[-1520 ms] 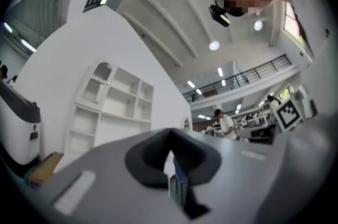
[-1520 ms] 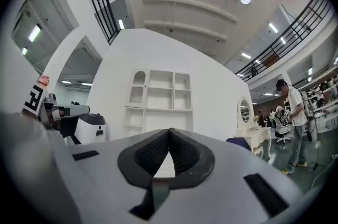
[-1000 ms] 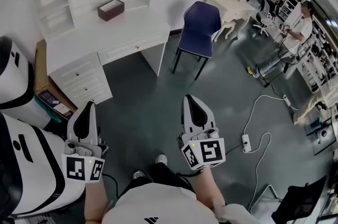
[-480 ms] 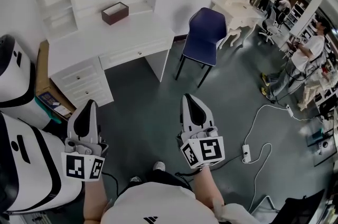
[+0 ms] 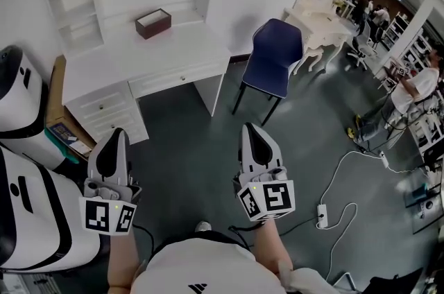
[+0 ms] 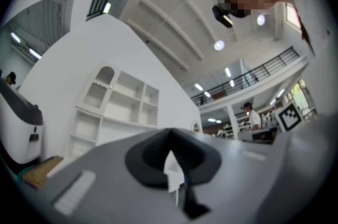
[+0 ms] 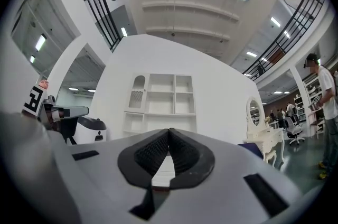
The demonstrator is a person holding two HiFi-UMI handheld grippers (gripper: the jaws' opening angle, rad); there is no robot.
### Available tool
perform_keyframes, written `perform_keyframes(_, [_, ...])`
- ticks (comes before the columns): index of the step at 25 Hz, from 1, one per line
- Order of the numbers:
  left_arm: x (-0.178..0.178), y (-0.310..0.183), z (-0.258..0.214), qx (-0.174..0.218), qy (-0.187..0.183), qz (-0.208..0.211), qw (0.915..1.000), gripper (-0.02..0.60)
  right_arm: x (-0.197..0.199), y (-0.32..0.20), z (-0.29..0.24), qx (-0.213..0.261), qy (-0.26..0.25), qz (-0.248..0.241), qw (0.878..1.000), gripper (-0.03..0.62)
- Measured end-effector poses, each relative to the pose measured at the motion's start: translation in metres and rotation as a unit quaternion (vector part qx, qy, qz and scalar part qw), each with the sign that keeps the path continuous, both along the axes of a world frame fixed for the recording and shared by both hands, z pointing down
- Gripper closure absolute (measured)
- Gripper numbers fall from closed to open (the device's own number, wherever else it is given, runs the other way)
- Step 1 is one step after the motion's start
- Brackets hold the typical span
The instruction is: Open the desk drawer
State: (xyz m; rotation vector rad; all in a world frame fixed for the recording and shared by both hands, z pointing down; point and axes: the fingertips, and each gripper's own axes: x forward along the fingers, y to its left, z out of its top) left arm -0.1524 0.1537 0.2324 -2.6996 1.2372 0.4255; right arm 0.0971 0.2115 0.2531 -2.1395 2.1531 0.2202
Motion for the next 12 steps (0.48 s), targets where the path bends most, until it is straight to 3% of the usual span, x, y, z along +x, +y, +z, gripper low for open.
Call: perform_keyframes(12, [0.044, 0.005, 0.005, 0.004, -0.022, -0.003, 0.9997, 0.577, 0.036, -0.005, 0.017, -0.007, -0.024, -0.020, 0.999, 0.592])
